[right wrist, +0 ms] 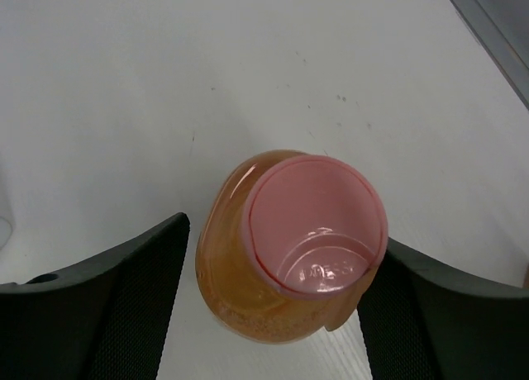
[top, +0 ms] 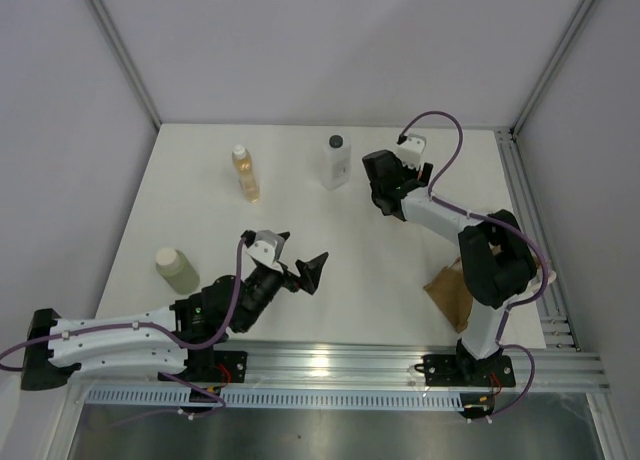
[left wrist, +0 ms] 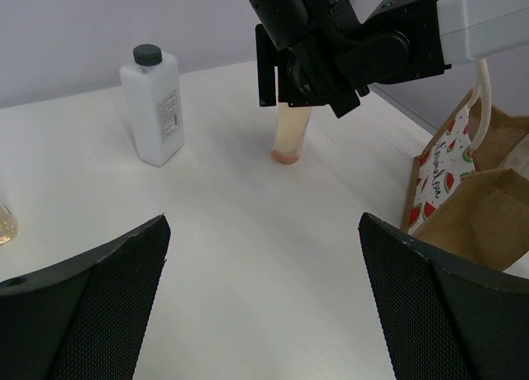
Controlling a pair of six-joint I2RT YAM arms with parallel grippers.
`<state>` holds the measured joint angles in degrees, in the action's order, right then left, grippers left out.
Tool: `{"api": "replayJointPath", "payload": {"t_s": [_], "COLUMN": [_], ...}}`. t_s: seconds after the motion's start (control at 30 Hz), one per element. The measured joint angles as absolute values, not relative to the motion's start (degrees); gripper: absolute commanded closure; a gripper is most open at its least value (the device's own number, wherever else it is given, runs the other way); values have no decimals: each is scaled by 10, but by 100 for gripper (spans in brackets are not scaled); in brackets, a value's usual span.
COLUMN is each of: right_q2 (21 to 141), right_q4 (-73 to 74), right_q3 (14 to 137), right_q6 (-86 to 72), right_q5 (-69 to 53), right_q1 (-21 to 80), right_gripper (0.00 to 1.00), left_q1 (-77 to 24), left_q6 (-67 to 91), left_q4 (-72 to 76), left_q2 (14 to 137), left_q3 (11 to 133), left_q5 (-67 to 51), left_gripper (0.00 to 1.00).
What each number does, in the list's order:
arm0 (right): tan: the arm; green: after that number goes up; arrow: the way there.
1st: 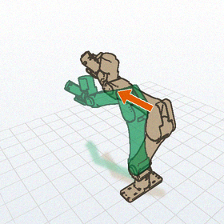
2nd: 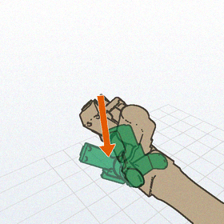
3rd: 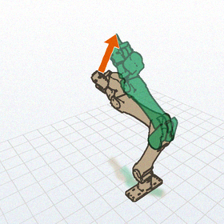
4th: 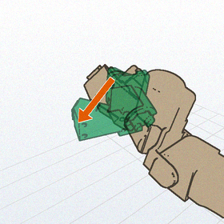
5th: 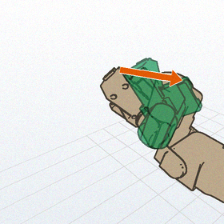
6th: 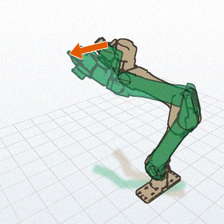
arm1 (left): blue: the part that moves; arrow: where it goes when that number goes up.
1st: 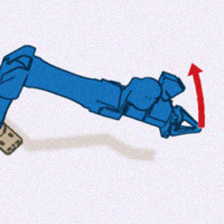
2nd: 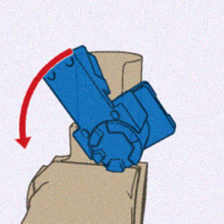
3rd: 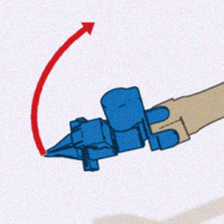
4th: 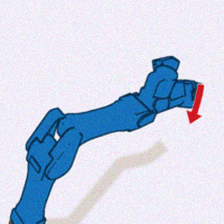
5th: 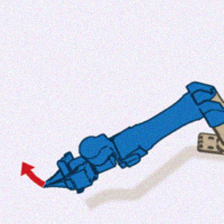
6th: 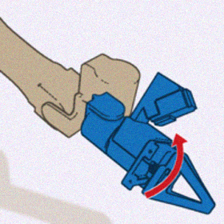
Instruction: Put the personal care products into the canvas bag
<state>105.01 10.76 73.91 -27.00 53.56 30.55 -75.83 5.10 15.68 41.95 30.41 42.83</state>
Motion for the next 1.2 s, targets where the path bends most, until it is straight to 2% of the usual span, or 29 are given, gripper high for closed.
{"api": "replayJointPath", "payload": {"t_s": [0.33, 0.4, 0.43, 0.6, 0.63, 0.67, 0.97, 1.2], "right_q2": [1053, 1054, 1054, 1051, 1045, 1038, 911, 830], "right_q4": [69, 54, 46, -5, -18, -28, -44, -6], "right_q3": [730, 726, 724, 701, 691, 680, 544, 495], "right_q6": [-269, -267, -264, -232, -226, -221, -174, -163], "right_q5": [537, 535, 535, 532, 529, 524, 480, 429], "right_q1": [295, 295, 294, 293, 294, 295, 339, 388], "right_gripper": [42, 52, 61, 83, 95, 100, 100, 100], "left_q1": [-758, -758, -758, -758, -758, -758, -758, -758], "left_q6": [51, 51, 51, 52, 52, 53, 57, 57], "left_q4": [156, 156, 156, 156, 156, 156, 153, 153], "left_q2": [414, 413, 412, 413, 413, 414, 423, 424], "left_q3": [304, 304, 304, 304, 304, 304, 304, 304], "left_q5": [422, 422, 420, 418, 418, 418, 417, 418], "left_gripper": [1, 1, 1, 1, 1, 1, 1, 1]}}
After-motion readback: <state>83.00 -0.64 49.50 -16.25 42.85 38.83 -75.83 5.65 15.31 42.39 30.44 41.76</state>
